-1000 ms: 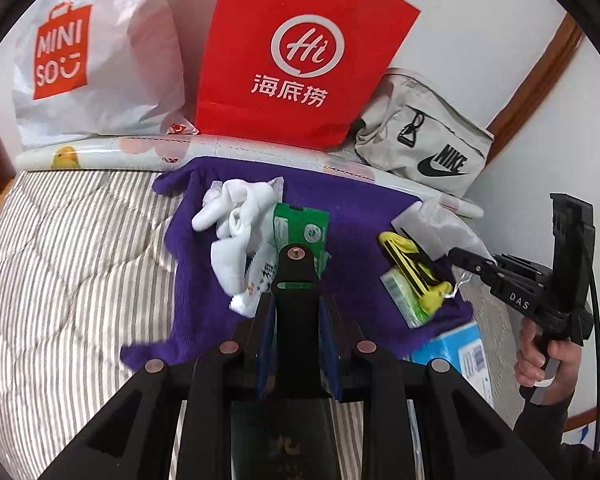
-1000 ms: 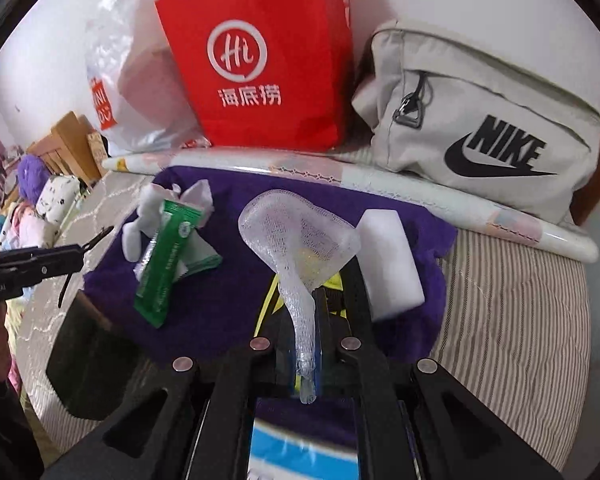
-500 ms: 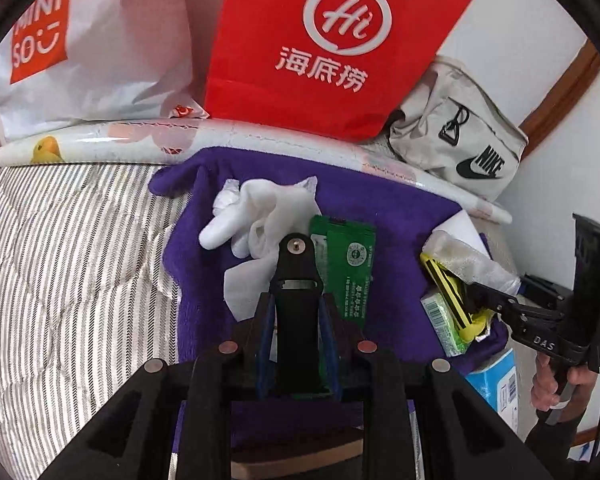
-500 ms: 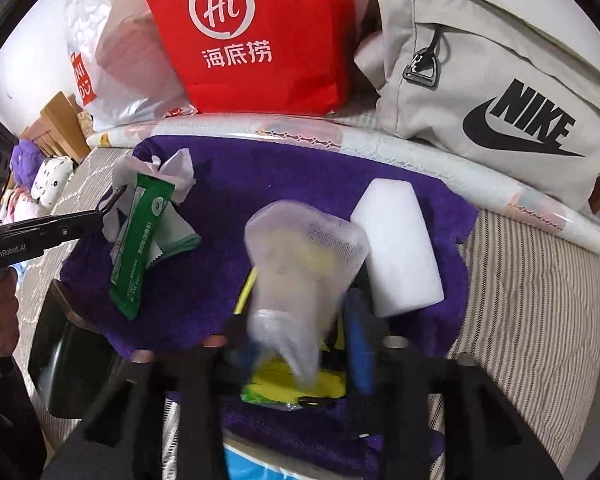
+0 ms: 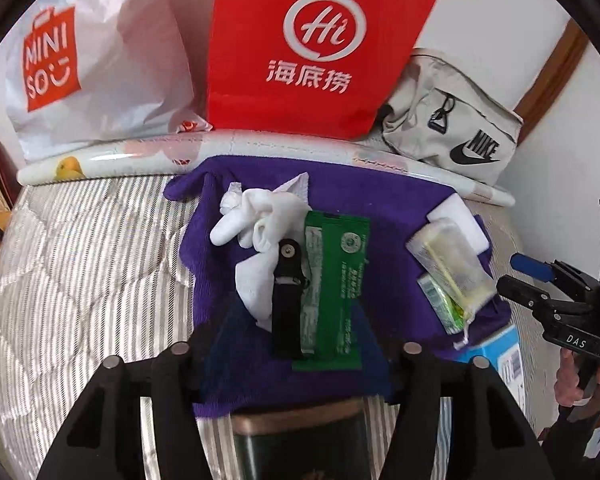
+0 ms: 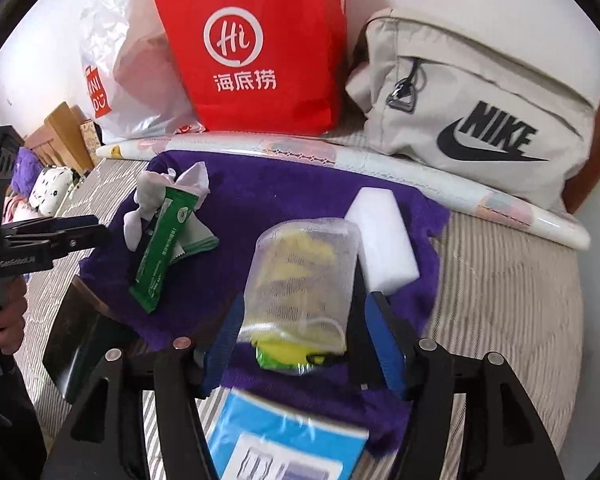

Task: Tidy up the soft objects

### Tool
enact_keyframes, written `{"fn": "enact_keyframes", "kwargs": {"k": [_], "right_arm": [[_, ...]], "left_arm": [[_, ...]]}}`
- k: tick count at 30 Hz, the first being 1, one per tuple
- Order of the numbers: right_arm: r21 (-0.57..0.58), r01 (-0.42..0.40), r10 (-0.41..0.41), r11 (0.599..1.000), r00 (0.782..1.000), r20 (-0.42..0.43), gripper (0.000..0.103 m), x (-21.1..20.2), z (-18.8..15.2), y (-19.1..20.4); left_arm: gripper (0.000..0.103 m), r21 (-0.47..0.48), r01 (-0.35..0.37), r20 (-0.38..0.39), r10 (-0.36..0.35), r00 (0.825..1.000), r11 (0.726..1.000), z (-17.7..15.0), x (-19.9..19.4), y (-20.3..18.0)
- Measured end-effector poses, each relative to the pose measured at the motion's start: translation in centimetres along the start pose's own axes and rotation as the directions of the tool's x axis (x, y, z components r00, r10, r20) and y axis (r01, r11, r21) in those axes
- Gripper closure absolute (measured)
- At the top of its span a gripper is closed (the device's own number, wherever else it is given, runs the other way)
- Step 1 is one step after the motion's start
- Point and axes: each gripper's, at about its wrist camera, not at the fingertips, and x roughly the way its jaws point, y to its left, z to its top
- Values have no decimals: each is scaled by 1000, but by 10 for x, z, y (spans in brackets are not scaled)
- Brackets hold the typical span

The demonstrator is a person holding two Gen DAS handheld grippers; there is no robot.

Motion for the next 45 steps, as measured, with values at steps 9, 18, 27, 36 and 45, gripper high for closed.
{"fn": "enact_keyframes", "kwargs": {"k": [9, 18, 27, 36, 45], "right_arm": [[40, 35, -36, 999, 999, 32, 23, -46, -24, 13], [63, 56, -57, 996, 998, 18, 18, -82, -66, 34], [104, 86, -91, 991, 995, 50, 15, -126, -120, 57], [199, 74, -103, 977, 985, 138, 12, -178, -164, 66], [218, 119, -163, 969, 967, 194, 12, -218, -198, 75]], "left_arm": [[33, 44, -23, 41, 21, 999, 999, -30, -49, -20], [19, 57, -63, 73, 59, 996, 996, -70, -94, -41], [19, 73, -106, 116, 97, 988, 992, -121, -132, -62], [11, 49, -161, 202, 149, 968, 986, -169, -171, -75], [11, 66, -199, 286, 173, 942, 978, -204, -208, -96]]}}
